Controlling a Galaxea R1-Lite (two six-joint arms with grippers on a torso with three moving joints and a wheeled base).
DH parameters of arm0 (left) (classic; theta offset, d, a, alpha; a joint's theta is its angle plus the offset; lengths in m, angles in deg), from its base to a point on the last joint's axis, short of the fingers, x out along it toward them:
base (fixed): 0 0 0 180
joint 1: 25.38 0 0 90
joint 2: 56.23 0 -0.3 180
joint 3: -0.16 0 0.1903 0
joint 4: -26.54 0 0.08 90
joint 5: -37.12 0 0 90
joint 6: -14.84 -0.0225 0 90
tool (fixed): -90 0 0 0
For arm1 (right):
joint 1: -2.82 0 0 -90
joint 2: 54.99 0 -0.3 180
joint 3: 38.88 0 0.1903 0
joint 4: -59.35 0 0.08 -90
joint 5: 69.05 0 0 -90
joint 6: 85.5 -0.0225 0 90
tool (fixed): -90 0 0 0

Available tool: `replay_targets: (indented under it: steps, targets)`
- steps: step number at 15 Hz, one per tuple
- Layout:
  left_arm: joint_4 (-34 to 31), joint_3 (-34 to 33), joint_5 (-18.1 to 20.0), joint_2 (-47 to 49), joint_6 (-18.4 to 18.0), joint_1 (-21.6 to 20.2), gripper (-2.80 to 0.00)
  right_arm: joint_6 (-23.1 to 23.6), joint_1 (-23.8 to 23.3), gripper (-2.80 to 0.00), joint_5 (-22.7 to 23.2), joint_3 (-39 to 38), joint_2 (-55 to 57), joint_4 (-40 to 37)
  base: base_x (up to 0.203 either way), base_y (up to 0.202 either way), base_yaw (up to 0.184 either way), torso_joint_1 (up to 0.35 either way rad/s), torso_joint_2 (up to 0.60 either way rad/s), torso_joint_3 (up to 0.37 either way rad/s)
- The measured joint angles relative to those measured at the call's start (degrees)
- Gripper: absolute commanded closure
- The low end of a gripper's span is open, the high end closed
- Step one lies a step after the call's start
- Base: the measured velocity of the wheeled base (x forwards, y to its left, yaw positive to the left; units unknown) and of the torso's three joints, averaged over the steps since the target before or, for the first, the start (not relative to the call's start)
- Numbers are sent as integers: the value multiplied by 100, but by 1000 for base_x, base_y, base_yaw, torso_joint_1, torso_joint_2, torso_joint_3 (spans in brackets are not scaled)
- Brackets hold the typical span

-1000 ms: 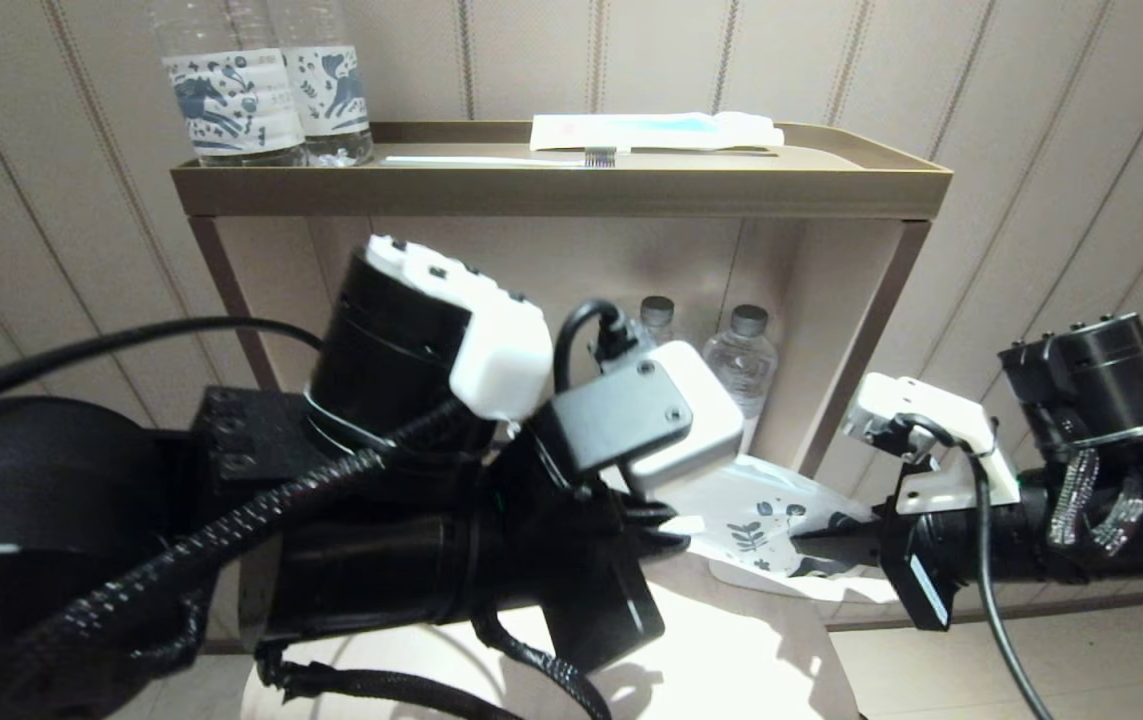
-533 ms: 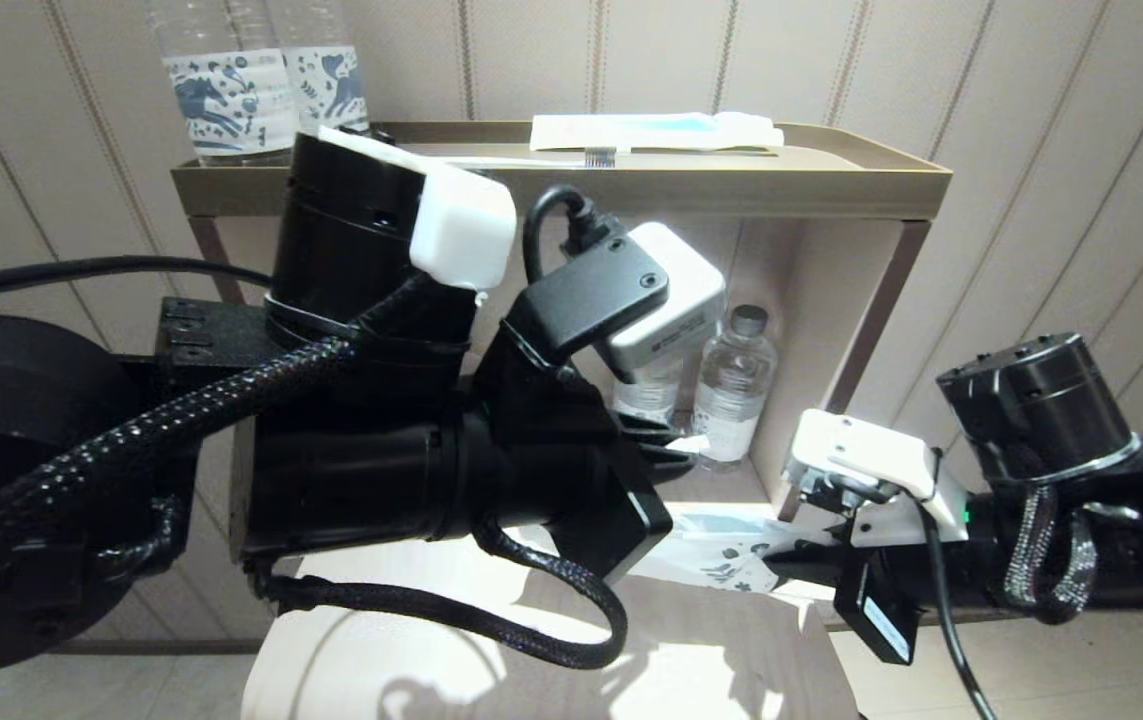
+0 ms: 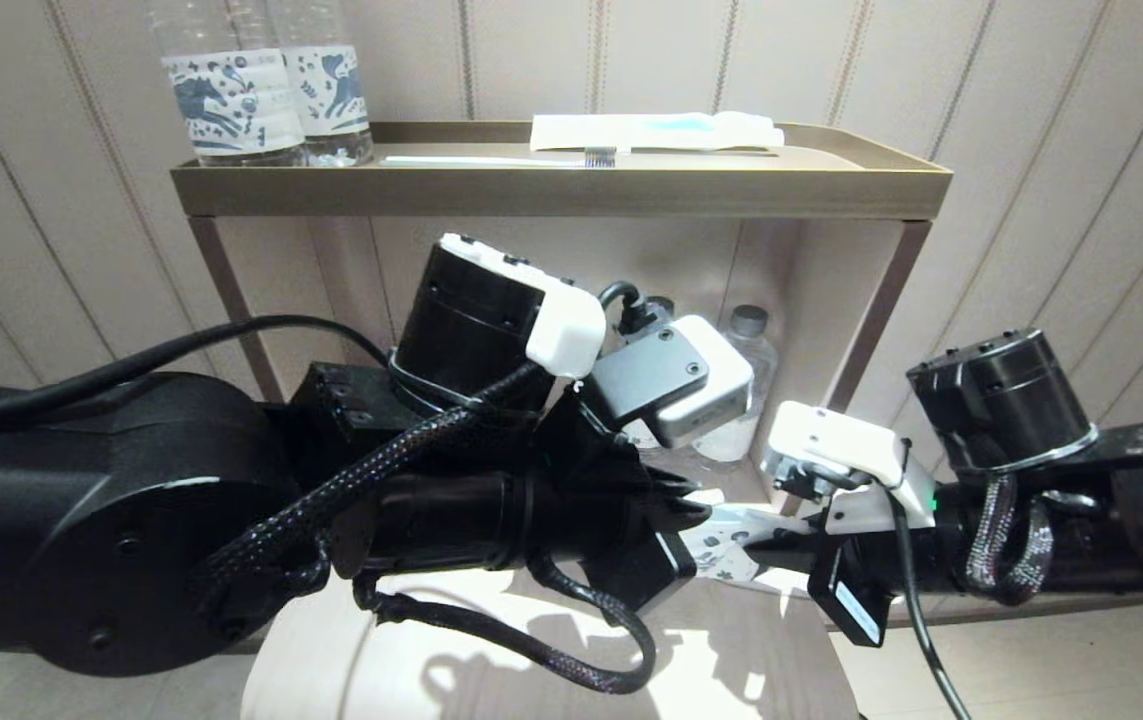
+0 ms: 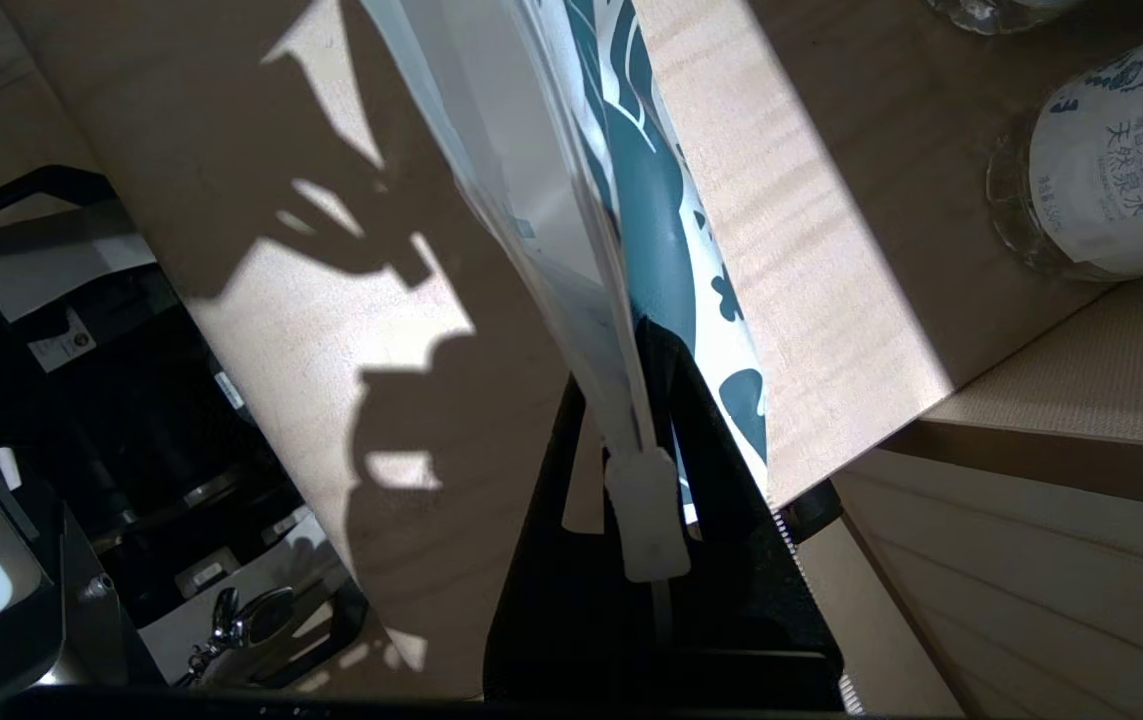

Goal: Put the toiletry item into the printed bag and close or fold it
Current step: Place the toothpaste in the storage bag

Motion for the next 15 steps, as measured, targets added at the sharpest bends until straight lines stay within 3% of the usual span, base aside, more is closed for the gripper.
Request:
replay_targets:
  steps: [7,15]
  targets:
    - [227,-212,243,164,27,-375,0,-77,8,0,162,-47,130,16,0,0,0,0,0,0]
    - [466,-364,169,397,-22,-466,0,-99,8,0,211,-44,108,16,0,0,0,0,0,0]
